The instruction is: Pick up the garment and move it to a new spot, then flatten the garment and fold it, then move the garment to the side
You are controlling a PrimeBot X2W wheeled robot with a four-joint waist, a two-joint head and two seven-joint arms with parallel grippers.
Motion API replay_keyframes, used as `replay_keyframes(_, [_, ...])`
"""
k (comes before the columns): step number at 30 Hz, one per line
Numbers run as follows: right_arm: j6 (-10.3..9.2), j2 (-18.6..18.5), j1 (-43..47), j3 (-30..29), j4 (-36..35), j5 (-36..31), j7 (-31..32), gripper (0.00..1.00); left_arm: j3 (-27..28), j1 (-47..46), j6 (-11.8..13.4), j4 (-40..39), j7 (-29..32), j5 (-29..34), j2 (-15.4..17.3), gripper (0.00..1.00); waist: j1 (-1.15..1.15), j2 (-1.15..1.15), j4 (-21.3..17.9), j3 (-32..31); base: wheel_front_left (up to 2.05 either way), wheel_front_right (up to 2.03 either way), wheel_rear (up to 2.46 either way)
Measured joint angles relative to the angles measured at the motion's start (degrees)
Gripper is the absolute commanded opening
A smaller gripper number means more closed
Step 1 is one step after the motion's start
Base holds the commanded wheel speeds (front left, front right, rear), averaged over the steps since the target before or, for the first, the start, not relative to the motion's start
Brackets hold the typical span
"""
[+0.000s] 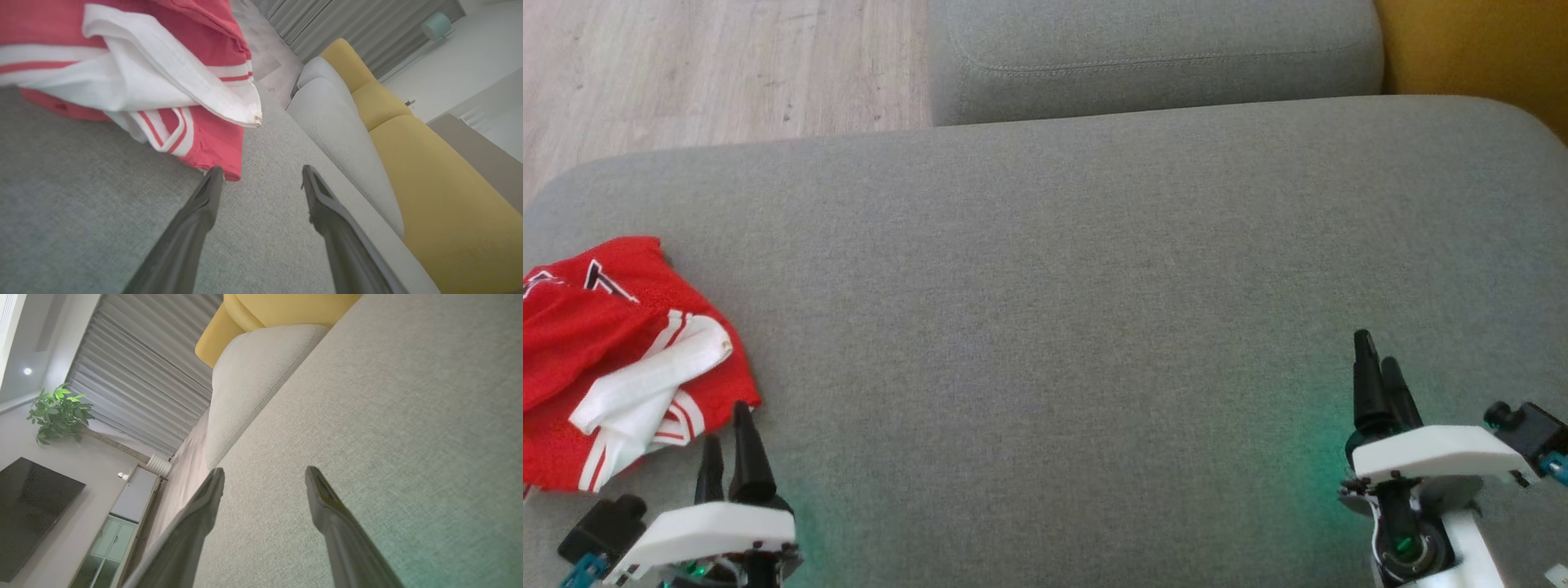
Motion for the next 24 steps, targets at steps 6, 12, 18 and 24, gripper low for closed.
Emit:
replay_keyframes(6, [0.0,0.0,-0.4,0.1,0.6,-4.0,-0.8,1.0,-0.1,0.0,0.4,0.2,-0.8,4.0,0.0,1.0,0.0,0.0,0.0,0.2,0.0,0.0,0.0])
replay_keyframes(12, [0.0,0.0,-0.4,0.2,1.6,-8.8,-1.7,1.0,-0.1,-0.1,0.6,0.9,-1.8,8.4,0.0,1.0,0.0,0.0,-0.1,0.0,0.0,0.0,0.0])
replay_keyframes(18, [0.0,0.0,-0.5,0.4,2.3,-13.1,-2.7,1.0,-0.2,-0.1,1.0,1.6,-2.8,12.6,0.0,1.0,0.0,0.0,-0.2,-0.4,0.0,0.0,0.0])
replay_keyframes(24, [0.0,0.0,-0.6,0.7,2.9,-17.3,-3.8,1.0,-0.2,-0.1,1.0,1.8,-3.8,16.9,0.0,1.0,0.0,0.0,-0.2,-0.5,0.0,0.0,0.0])
